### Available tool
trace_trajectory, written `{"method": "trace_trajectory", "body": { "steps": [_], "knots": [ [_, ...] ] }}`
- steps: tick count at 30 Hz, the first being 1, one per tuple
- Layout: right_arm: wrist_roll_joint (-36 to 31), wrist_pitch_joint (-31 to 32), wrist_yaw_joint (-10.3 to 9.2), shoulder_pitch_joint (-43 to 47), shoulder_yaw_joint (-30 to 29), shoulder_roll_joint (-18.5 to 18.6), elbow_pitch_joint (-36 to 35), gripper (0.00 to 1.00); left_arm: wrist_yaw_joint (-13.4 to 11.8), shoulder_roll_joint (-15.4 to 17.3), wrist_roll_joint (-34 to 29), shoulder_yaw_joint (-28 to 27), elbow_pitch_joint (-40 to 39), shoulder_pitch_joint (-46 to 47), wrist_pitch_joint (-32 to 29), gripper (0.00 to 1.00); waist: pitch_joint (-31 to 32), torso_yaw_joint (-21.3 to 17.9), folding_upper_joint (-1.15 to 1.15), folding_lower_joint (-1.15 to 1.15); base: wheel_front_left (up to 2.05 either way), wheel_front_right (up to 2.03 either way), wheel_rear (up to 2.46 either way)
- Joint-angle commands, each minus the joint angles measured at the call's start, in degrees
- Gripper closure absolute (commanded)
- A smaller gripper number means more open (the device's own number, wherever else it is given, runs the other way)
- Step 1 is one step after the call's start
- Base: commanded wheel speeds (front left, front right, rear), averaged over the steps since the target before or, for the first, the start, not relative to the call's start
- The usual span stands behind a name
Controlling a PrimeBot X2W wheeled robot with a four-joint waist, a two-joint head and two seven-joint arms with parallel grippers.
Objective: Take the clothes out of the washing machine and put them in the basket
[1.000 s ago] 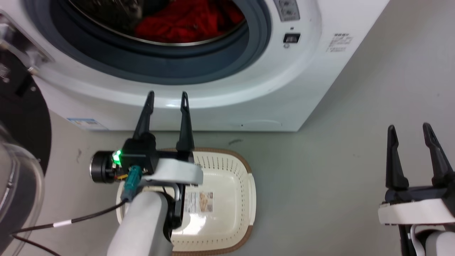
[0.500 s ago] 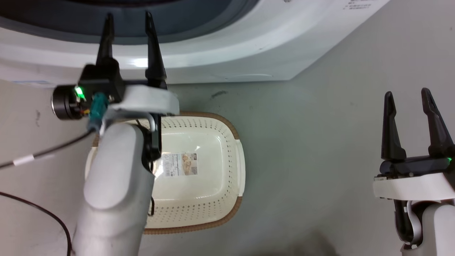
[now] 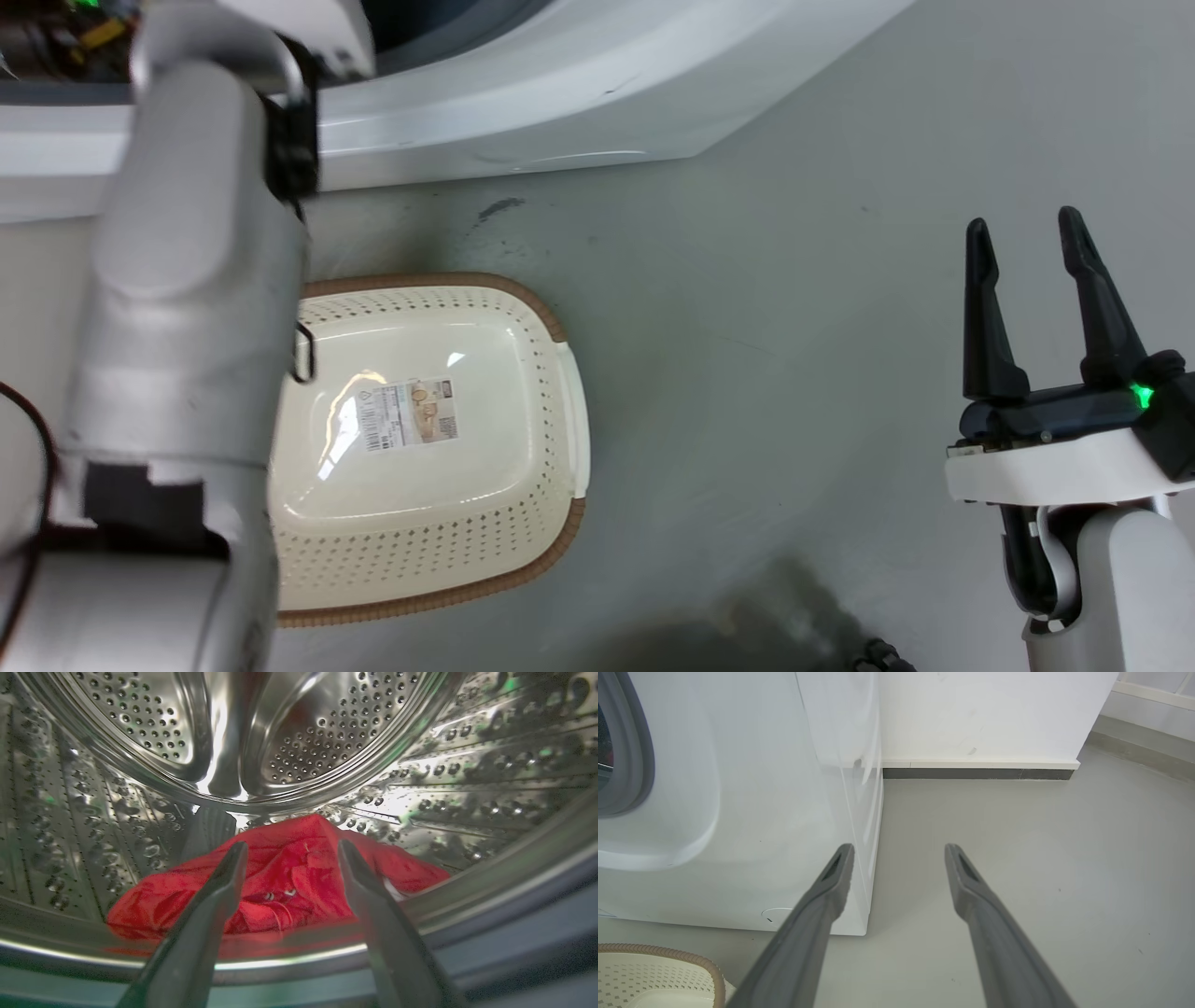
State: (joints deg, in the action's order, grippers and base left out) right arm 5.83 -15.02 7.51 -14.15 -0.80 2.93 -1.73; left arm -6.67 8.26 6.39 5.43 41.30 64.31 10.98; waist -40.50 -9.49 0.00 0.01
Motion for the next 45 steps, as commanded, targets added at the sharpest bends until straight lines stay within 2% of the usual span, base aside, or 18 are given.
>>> {"method": "trace_trajectory", "body": {
  "steps": [1,7,15,24,33,34,35,40,45],
  "knots": [
    [0.54,-0.22,-0.04,-0.99,0.33,-0.06,0.22,0.00,0.13,0.74,0.16,-0.18,1.05,1.56,-0.53,0.00,-0.55,-0.90,0.00,-0.01,0.00,0.00,0.00],
    [2.49,-0.22,-0.04,-1.67,2.05,-0.07,1.31,0.00,1.74,3.67,-0.34,0.50,9.10,11.18,-6.04,0.00,-1.39,-3.61,0.00,-0.01,0.00,0.00,0.00],
    [4.87,-0.23,-0.04,-2.71,4.14,-0.08,2.57,0.00,3.15,7.50,0.80,0.10,17.55,19.49,-17.37,0.00,-3.00,-7.13,0.00,-0.01,0.00,0.00,0.00],
    [7.35,-0.22,-0.04,-3.64,5.79,-0.06,3.58,0.00,2.24,11.52,0.54,0.75,22.18,23.92,-31.03,0.00,-5.09,-10.51,0.00,-0.01,0.00,0.00,0.00],
    [9.62,-0.23,-0.04,-4.09,8.00,-0.08,4.18,0.00,0.14,13.23,0.51,1.63,21.67,24.87,-42.21,0.00,-6.91,-12.11,0.00,-0.01,0.00,0.00,0.00],
    [9.77,-0.23,-0.04,-4.15,8.10,-0.07,4.23,0.00,-0.04,13.28,0.41,1.80,21.29,24.60,-42.87,0.41,-6.98,-12.16,0.00,-0.01,0.00,0.00,0.00],
    [9.84,-0.23,-0.04,-4.26,8.24,-0.07,4.36,0.00,-0.39,13.24,0.52,1.80,20.64,24.35,-43.03,1.00,-7.07,-12.22,0.00,-0.01,0.00,0.00,0.00],
    [10.31,-0.23,-0.04,-4.90,8.48,-0.07,4.79,0.00,-1.82,13.14,0.80,1.76,16.22,22.11,-40.12,1.00,-6.58,-12.18,0.00,-0.01,0.00,0.00,0.00],
    [9.80,-0.23,-0.04,-4.37,8.03,-0.07,5.13,0.00,-2.22,12.99,1.34,1.67,11.48,17.93,-32.25,1.00,-3.93,-11.44,0.00,-0.01,0.00,0.00,0.00]
  ]
}}
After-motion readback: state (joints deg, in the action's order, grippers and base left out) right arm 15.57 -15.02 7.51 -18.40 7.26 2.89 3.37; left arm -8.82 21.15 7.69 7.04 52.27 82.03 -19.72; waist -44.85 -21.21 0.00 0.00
